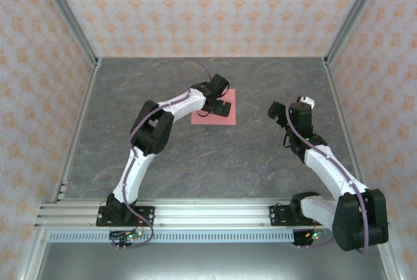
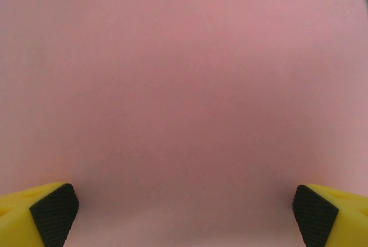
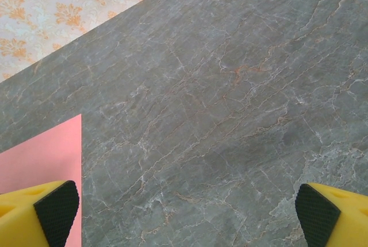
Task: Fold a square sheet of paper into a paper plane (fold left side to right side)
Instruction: Move the square sheet of paper to the center of the table.
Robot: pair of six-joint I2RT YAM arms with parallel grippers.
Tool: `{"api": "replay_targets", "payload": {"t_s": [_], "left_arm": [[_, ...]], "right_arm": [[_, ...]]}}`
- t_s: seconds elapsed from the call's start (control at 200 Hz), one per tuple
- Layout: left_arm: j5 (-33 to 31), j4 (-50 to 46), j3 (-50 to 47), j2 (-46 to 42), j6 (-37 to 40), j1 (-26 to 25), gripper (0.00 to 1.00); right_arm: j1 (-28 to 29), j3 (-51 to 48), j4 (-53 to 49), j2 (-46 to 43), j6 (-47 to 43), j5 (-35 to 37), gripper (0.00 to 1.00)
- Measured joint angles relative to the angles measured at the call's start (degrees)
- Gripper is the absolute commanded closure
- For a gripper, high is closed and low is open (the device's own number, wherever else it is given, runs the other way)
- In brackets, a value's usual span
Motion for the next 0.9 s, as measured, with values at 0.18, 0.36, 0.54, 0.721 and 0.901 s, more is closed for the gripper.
{"api": "replay_targets", "payload": {"t_s": [0.18, 0.36, 0.54, 0.721, 0.901], "left_arm": [[0.0, -0.4, -0.8, -0.3, -1.5, 0.0, 0.0], [-0.3, 0.7, -5.2, -2.8, -2.0, -0.8, 0.0], [-1.2, 0.8, -11.8, -7.0, -3.4, -3.3, 0.0], [-1.7, 1.2, -18.2, -11.1, -5.2, -7.0, 0.0], [-1.9, 3.1, -24.3, -15.1, -6.2, -10.1, 0.0]], "right_arm": [[0.1, 0.0, -0.1, 0.0, 0.4, -0.2, 0.0], [0.1, 0.3, -0.1, 0.0, 0.4, -0.5, 0.0], [0.1, 0.9, -0.1, 0.0, 0.6, -0.6, 0.0], [0.1, 0.9, -0.2, 0.3, 0.8, -0.9, 0.0], [0.1, 2.5, -0.8, 2.6, 1.4, -2.5, 0.0]]}}
